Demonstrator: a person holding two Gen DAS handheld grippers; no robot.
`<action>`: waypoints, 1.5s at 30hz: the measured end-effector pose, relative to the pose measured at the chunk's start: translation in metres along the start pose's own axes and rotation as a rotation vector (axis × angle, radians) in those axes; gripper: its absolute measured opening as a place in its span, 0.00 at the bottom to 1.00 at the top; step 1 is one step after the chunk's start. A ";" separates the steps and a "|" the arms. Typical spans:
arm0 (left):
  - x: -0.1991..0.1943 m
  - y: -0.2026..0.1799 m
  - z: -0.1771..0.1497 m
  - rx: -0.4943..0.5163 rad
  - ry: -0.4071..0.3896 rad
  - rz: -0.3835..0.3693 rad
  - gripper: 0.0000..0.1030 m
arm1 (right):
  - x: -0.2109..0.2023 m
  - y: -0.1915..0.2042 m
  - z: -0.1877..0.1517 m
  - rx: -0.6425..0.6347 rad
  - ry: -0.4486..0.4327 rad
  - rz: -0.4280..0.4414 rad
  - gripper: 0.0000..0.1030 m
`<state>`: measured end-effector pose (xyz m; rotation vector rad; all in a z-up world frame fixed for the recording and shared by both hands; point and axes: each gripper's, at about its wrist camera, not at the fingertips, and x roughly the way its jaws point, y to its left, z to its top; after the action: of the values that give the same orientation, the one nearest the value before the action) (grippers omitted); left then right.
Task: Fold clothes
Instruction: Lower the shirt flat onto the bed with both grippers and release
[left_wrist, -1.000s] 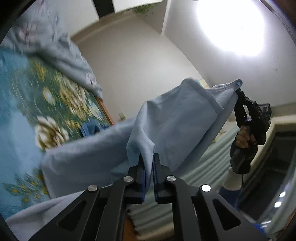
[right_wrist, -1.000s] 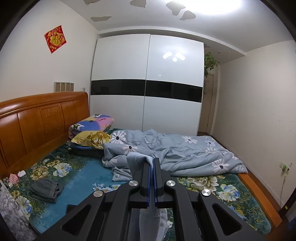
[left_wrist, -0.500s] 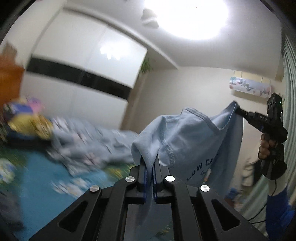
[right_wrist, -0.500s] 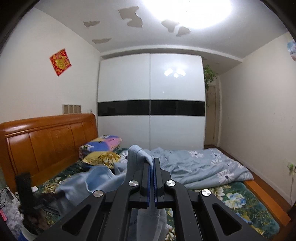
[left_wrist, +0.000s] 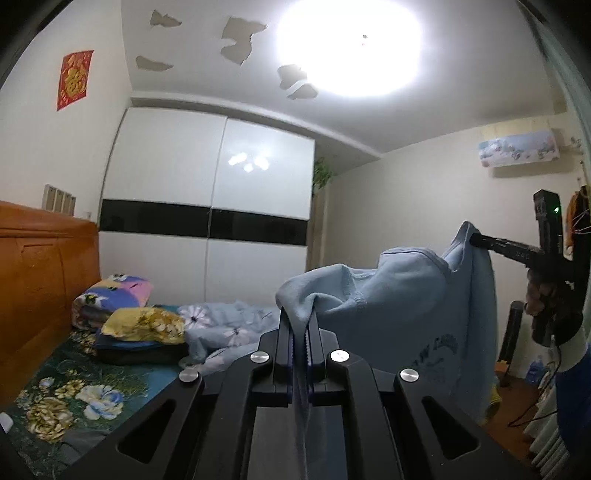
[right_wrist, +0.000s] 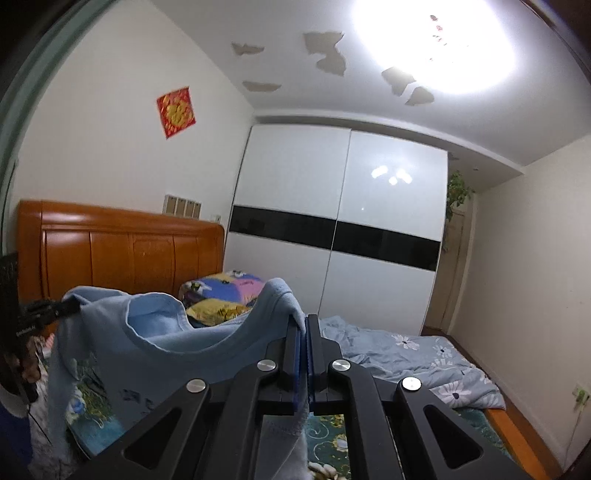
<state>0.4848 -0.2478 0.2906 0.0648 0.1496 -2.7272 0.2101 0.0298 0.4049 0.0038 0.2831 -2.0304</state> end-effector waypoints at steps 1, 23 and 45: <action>0.013 0.006 -0.007 -0.010 0.026 0.012 0.05 | 0.013 0.001 -0.005 0.002 0.023 0.006 0.03; 0.347 0.224 -0.273 -0.415 0.630 0.311 0.04 | 0.468 -0.026 -0.294 0.161 0.723 0.041 0.03; 0.441 0.279 -0.362 -0.410 0.789 0.413 0.06 | 0.628 0.011 -0.435 0.154 0.931 0.021 0.03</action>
<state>0.2014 -0.6350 -0.1256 0.9329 0.8054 -2.0717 -0.1223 -0.4390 -0.0986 1.0556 0.6904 -1.8983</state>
